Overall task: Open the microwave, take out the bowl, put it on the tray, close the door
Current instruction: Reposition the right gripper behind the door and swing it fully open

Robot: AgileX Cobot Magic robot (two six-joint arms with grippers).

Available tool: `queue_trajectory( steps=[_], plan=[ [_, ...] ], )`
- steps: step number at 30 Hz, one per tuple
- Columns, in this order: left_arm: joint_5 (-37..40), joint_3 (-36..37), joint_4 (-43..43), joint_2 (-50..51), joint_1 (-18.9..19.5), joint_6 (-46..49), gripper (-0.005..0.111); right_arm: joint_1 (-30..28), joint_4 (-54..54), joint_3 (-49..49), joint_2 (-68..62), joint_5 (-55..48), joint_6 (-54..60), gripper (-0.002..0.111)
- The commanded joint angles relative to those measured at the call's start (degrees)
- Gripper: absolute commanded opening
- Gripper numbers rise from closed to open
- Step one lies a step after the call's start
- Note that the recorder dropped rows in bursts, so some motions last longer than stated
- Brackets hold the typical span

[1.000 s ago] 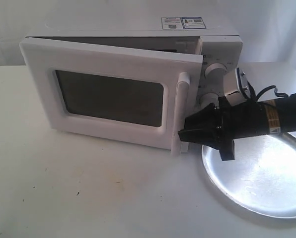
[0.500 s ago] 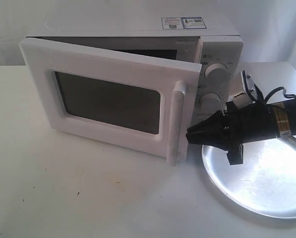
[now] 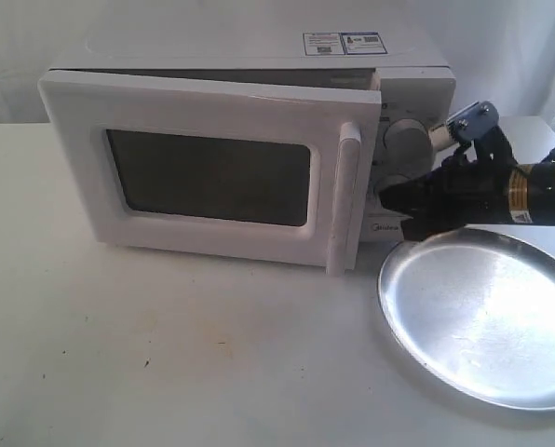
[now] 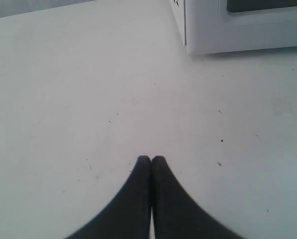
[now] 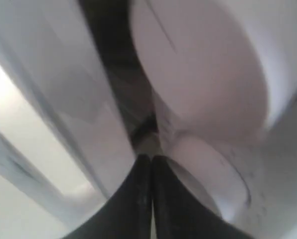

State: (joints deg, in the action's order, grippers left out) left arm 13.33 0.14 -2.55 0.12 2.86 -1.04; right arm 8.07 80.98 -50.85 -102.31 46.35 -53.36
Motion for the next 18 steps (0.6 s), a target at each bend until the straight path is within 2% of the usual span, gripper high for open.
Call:
queue_trajectory(
  steps=[1, 5, 10, 14, 18],
  plan=[
    [-0.1, -0.1, 0.4, -0.1, -0.2, -0.2, 0.000, 0.1, -9.6, -1.1, 0.5, 11.5, 5.8, 0.000],
    [-0.1, -0.1, 0.4, -0.1, -0.2, -0.2, 0.000, 2.1, -6.8, -1.1, 0.5, 16.3, 6.7, 0.000],
    [-0.1, -0.1, 0.4, -0.1, -0.2, -0.2, 0.000, 3.4, 6.7, -1.1, 0.5, 23.6, 12.7, 0.000],
    [-0.1, -0.1, 0.4, -0.1, -0.2, -0.2, 0.000, 3.5, 13.1, -1.1, 1.2, 23.6, 14.2, 0.000],
    [-0.1, -0.1, 0.4, -0.1, -0.2, -0.2, 0.000, 3.5, 13.7, -1.1, 2.9, 23.6, 14.1, 0.000]
  ],
)
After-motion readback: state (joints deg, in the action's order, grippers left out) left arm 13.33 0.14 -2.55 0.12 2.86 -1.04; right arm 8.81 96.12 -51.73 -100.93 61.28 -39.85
